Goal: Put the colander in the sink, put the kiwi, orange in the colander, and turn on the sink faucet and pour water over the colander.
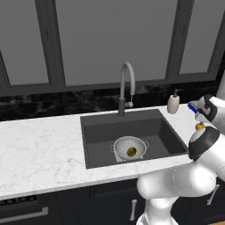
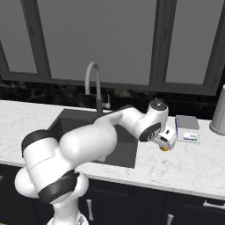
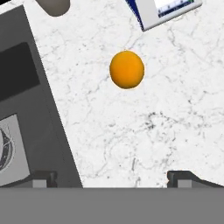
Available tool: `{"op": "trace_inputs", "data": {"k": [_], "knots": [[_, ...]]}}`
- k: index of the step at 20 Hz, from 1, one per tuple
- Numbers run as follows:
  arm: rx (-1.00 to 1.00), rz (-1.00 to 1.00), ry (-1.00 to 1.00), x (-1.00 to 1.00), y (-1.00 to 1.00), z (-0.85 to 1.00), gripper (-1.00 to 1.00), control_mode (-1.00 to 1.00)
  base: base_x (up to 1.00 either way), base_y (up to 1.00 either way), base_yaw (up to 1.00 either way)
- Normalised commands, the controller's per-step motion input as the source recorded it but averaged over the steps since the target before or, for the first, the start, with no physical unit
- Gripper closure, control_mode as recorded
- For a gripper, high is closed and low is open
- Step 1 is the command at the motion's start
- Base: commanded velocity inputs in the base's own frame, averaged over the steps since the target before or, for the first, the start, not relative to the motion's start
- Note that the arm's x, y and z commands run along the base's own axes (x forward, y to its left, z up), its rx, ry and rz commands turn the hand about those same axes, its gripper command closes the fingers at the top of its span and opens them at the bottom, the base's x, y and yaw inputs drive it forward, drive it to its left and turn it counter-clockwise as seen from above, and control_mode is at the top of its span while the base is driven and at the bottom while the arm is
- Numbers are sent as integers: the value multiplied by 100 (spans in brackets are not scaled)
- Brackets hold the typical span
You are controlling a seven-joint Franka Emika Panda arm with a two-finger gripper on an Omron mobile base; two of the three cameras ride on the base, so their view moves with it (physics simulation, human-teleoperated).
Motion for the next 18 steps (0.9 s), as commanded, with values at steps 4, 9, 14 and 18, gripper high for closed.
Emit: {"op": "trace_inputs", "data": {"k": [4,9,14,18], "knots": [[0,0,0,31,-15,-33,-100,-100,0,0,0],[0,0,0,34,-16,-32,-100,-100,0,0,0],[0,0,0,37,-17,-30,-100,-100,0,0,0],[0,0,0,42,-24,-28,-100,-100,0,0,0]]}}
